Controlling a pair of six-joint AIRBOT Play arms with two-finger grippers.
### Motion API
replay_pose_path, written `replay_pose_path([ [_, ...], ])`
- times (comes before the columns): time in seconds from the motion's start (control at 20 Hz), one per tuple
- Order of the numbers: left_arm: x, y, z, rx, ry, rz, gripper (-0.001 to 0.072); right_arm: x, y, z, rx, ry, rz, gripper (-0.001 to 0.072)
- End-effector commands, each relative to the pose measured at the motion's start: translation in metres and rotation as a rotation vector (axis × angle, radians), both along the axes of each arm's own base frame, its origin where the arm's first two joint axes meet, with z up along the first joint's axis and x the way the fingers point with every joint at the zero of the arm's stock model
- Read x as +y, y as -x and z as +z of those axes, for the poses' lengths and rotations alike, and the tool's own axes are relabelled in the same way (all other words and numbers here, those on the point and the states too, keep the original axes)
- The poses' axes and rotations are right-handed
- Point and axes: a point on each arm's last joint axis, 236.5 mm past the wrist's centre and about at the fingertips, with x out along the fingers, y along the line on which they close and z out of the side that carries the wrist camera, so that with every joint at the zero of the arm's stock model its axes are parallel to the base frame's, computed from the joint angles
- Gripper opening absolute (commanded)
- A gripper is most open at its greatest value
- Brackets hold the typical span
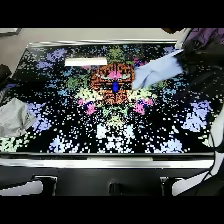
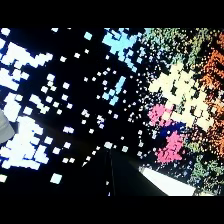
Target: Fold the clothes and pants, and hang the long-sleeved shirts on hangers.
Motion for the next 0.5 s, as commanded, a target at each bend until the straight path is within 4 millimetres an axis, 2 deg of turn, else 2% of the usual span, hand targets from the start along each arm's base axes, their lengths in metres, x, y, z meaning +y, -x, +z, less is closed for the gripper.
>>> replay_pose_path([
  [0.0, -0.001, 0.002, -0.002, 0.011, 0.002, -0.005, 0.0020, -0.089, -0.003, 0.044, -0.109, -0.007, -0.258, 0.0034],
  [0.15, -0.001, 0.004, -0.002, 0.018, 0.001, -0.011, 0.0020, -0.156, 0.016, 0.037, -0.065, 0.039, -0.406, 0.0034],
  [0.25, -0.002, 0.005, -0.003, 0.024, 0.003, -0.013, 0.0020, -0.197, 0.040, 0.015, 0.034, 0.095, -0.477, 0.0034],
  [0.35, -0.001, 0.005, -0.003, 0.024, 0.002, -0.012, 0.0020, -0.232, 0.078, -0.019, 0.203, 0.179, -0.524, 0.0034],
  [0.45, -0.001, 0.005, -0.003, 0.024, 0.003, -0.012, 0.0020, -0.256, 0.122, -0.048, 0.366, 0.219, -0.542, 0.0036],
])
